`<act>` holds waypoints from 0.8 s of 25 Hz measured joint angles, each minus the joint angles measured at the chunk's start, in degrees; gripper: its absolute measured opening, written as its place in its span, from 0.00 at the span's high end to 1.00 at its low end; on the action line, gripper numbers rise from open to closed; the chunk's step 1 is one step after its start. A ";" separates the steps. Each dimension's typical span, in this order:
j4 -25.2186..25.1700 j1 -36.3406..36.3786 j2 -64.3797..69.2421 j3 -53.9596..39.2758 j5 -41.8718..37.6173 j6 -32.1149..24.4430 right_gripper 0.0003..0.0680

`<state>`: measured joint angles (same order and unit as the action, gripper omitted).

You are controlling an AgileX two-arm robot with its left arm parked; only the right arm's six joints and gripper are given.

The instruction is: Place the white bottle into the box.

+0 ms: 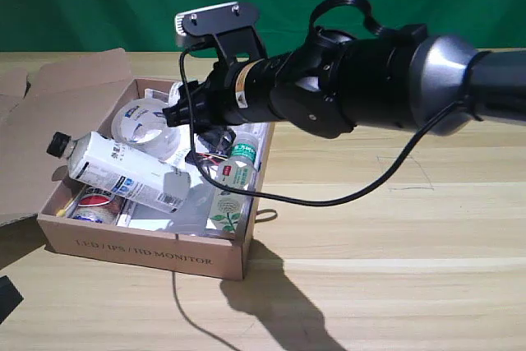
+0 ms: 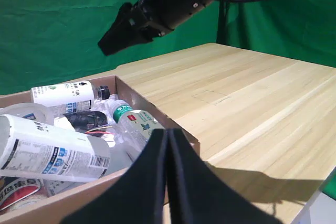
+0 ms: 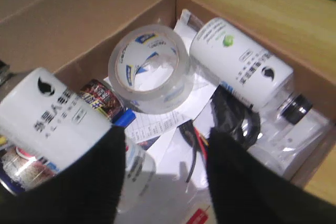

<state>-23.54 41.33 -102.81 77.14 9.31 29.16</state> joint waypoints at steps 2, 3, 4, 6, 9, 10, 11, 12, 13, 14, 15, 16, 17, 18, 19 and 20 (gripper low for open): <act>-3.37 -0.72 2.97 0.07 1.40 0.00 0.77; -4.66 -1.01 4.00 0.09 2.14 0.00 0.85; -5.92 -1.20 5.33 0.13 3.09 0.00 0.91; -8.33 -1.76 8.76 0.19 5.46 0.00 0.98; -12.63 -2.62 13.91 0.19 9.14 0.05 1.00; -14.17 -3.25 15.77 0.19 10.45 0.19 1.00; -15.16 -3.88 17.29 0.19 11.24 0.50 1.00; -16.30 -5.30 19.83 0.19 12.11 1.28 1.00; -16.91 -6.14 21.41 0.19 12.44 1.69 1.00; -17.60 -7.28 23.06 0.19 12.72 2.19 1.00; -18.55 -8.70 25.11 -0.03 12.88 2.83 1.00; -19.43 -10.13 27.30 -0.55 13.01 3.12 1.00; -20.42 -11.84 30.03 -1.57 13.08 3.85 1.00; -21.07 -13.08 31.64 -2.41 13.08 4.27 1.00; -21.94 -14.33 33.70 -3.68 13.13 4.78 1.00; -23.08 -15.82 36.64 -5.77 13.13 5.72 1.00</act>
<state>-46.63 25.51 -66.17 71.37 22.44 34.88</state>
